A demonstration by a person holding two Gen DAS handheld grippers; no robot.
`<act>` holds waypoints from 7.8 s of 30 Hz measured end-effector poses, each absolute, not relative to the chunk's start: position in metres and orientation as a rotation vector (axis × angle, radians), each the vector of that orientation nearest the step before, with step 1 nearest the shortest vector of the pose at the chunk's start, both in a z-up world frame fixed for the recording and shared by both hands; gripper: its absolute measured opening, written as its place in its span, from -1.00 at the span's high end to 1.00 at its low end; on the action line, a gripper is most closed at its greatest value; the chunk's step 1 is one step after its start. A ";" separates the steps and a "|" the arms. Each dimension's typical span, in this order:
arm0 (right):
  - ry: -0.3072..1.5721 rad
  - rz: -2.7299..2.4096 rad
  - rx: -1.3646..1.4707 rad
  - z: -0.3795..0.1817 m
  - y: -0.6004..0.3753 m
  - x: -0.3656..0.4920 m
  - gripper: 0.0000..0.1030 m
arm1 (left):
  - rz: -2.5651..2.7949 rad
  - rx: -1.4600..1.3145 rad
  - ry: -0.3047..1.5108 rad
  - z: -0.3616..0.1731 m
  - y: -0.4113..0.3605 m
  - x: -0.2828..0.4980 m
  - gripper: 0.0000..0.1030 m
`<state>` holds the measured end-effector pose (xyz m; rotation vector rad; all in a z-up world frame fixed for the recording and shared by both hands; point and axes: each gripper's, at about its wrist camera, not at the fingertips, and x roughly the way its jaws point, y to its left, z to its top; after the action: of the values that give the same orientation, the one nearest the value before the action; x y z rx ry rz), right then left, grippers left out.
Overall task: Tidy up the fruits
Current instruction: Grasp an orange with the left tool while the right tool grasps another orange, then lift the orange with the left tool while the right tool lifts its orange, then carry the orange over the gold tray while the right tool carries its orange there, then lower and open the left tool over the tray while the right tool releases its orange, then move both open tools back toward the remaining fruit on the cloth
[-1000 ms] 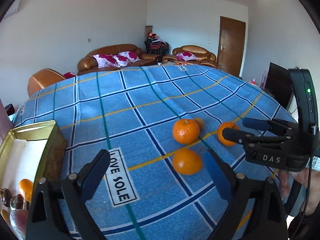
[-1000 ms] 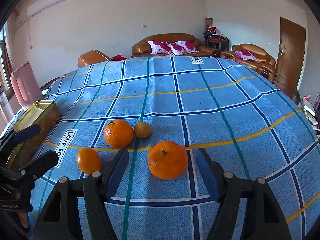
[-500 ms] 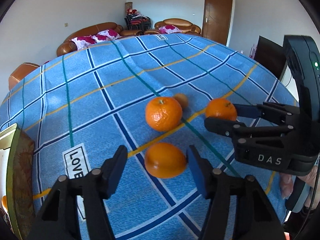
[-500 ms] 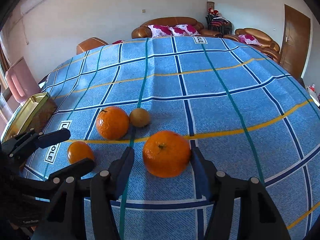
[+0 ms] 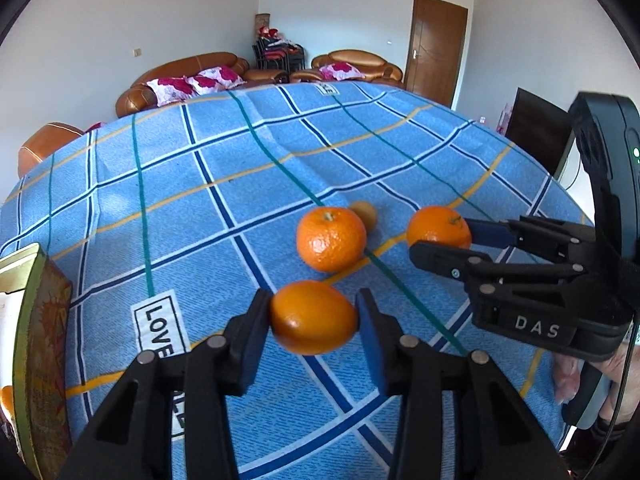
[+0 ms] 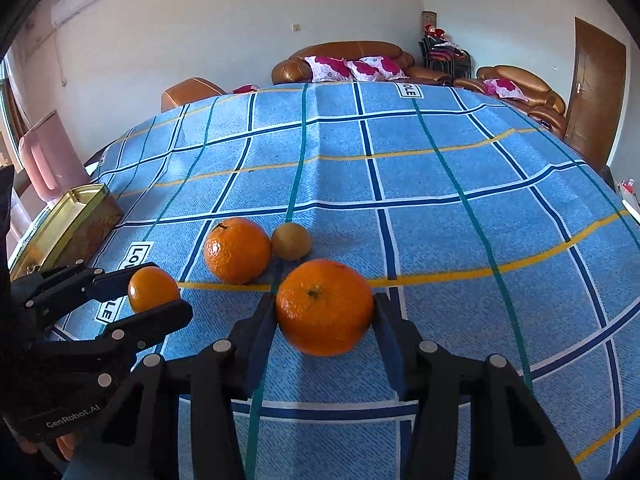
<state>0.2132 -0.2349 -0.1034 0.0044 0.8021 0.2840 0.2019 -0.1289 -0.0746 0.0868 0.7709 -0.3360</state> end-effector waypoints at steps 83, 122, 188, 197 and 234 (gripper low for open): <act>0.374 0.394 -0.109 -0.061 -0.225 0.141 0.03 | -0.215 0.020 0.315 -0.031 -0.098 0.133 0.13; 0.333 0.469 -0.139 -0.057 -0.201 0.126 0.03 | -0.161 -0.009 0.292 -0.026 -0.074 0.114 0.13; 0.372 0.920 -0.322 -0.049 0.003 0.084 0.02 | 0.226 -0.105 0.366 -0.033 0.113 0.048 0.13; 0.409 0.984 -0.365 -0.062 0.035 0.075 0.02 | 0.316 -0.118 0.426 -0.046 0.149 0.041 0.13; 0.440 0.969 -0.397 -0.066 0.033 0.078 -0.36 | 0.307 -0.120 0.424 -0.041 0.142 0.034 -0.74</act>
<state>0.0782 0.0327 -0.0659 -0.3966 0.4396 0.9689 0.0336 0.1417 -0.0412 -0.1203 0.4240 0.3075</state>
